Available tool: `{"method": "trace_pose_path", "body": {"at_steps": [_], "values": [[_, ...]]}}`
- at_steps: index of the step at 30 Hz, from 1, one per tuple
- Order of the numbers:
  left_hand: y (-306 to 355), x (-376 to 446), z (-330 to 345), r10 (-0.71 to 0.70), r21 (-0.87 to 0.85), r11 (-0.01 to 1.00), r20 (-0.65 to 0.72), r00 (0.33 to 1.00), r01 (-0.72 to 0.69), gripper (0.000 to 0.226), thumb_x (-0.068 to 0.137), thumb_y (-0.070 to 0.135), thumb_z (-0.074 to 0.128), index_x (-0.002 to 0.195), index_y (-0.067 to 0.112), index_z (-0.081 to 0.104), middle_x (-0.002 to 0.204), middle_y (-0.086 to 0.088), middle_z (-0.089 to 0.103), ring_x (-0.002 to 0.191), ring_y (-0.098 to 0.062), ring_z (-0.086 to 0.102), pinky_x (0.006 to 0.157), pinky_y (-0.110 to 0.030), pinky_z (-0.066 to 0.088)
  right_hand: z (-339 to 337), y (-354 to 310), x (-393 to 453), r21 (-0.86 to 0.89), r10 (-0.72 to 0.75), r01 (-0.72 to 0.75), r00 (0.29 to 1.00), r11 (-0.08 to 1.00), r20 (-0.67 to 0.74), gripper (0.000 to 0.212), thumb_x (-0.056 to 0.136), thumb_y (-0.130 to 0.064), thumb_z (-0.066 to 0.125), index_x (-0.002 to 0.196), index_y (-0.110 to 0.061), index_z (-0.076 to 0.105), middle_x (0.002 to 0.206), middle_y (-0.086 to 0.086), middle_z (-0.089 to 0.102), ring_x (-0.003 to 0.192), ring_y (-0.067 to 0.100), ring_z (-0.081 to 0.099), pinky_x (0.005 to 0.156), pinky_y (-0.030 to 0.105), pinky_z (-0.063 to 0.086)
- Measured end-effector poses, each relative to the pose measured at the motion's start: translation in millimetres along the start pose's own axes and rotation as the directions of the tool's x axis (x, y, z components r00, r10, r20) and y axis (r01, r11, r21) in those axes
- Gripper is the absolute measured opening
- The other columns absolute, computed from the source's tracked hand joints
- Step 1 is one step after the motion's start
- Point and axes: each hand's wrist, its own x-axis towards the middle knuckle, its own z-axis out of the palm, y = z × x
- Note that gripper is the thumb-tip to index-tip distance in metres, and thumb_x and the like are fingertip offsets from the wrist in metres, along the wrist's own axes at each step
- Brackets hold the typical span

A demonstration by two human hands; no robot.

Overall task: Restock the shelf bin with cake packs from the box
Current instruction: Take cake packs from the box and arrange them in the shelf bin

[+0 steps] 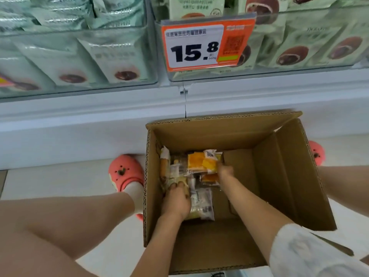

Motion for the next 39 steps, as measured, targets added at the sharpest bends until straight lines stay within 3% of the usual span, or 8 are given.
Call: {"method": "trace_pose_path", "body": {"at_steps": [3,9,14,16,20,24,29,39], "values": [[2.1,3.6,0.3,-0.012,-0.047,0.999,-0.024,1.000,0.011,0.032,0.096,0.020,0.047,0.128,0.018,0.047,0.129,-0.005,0.049,0.112,-0.024,0.053,0.093,-0.038,0.048,1.4,-5.7,0.4,0.105,0.072,-0.083,0.991,0.991,0.112,0.029,0.098,-0.023,0.051,0.119,-0.003,0.054,0.097,0.014,0.062,0.065,0.022,0.057,0.036,0.023,0.048],[15.5,1.4,2.0,-0.082,-0.327,0.944,-0.081,0.993,0.052,0.029,0.101,0.028,0.037,0.122,0.015,0.052,0.103,-0.005,0.059,0.088,-0.022,0.059,0.077,-0.036,0.052,0.9,-0.1,-6.5,0.003,-0.211,0.211,0.977,0.978,-0.022,0.011,0.099,-0.013,0.040,0.093,-0.014,0.049,0.103,0.013,0.062,0.092,0.030,0.062,0.079,0.046,0.056],[36.0,-6.0,-14.9,-0.248,-0.700,0.707,-0.114,0.962,0.099,0.032,0.103,0.039,0.029,0.083,0.024,0.049,0.073,0.003,0.044,0.061,-0.010,0.040,0.056,-0.025,0.032,-53.5,3.7,-56.4,-0.027,-0.463,0.463,0.886,0.886,-0.027,0.019,0.100,-0.020,0.040,0.085,-0.015,0.048,0.100,0.009,0.060,0.091,0.027,0.063,0.073,0.046,0.059],[45.9,-7.1,-19.3,-0.262,-0.782,0.611,-0.052,0.964,0.124,0.042,0.097,0.058,0.028,0.071,0.028,0.042,0.075,0.003,0.049,0.064,-0.011,0.044,0.061,-0.026,0.035,-79.8,8.8,-76.6,0.064,-0.480,0.476,0.873,0.877,0.084,0.017,0.101,-0.019,0.039,0.092,-0.009,0.049,0.105,0.009,0.060,0.096,0.025,0.063,0.067,0.035,0.059],[58.7,-13.5,-17.5,-0.244,-0.908,0.397,0.038,0.969,0.135,0.061,0.090,0.069,0.031,0.094,0.017,0.063,0.090,-0.008,0.070,0.086,-0.028,0.067,0.088,-0.045,0.053,-110.4,11.9,-108.1,0.162,-0.446,0.419,0.871,0.893,0.206,0.015,0.100,-0.018,0.041,0.099,-0.007,0.051,0.105,0.008,0.061,0.097,0.023,0.063,0.062,0.030,0.058],[66.5,-36.1,-19.3,-0.133,-0.853,0.512,-0.196,0.972,-0.102,0.056,0.098,0.056,0.022,0.084,0.016,0.058,0.080,-0.008,0.065,0.084,-0.029,0.064,0.085,-0.042,0.052,-118.7,1.7,-118.0,-0.065,-0.639,0.652,0.756,0.756,0.142,0.024,0.100,-0.033,0.041,0.086,-0.019,0.054,0.085,0.003,0.062,0.076,0.013,0.059,0.062,0.023,0.045],[74.1,-55.7,-33.3,-0.070,-0.841,0.494,-0.292,0.954,-0.221,0.061,0.100,0.050,0.014,0.083,0.022,0.064,0.082,-0.005,0.069,0.089,-0.023,0.067,0.091,-0.042,0.051,-116.8,1.4,-132.2,-0.321,-0.843,0.794,0.537,0.517,-0.030,0.029,0.102,-0.026,0.035,0.077,-0.012,0.043,0.063,-0.004,0.047,0.054,0.005,0.044,0.043,0.013,0.034],[76.7,-72.0,-36.1,0.003,-0.827,0.461,-0.361,0.933,-0.321,0.059,0.100,0.049,0.013,0.085,0.028,0.066,0.088,-0.009,0.072,0.090,-0.023,0.069,0.092,-0.045,0.051,-113.8,5.4,-141.1,-0.310,-0.851,0.800,0.522,0.513,-0.061,0.027,0.102,-0.030,0.031,0.088,-0.011,0.044,0.070,-0.005,0.051,0.055,0.005,0.049,0.044,0.012,0.032]]}}
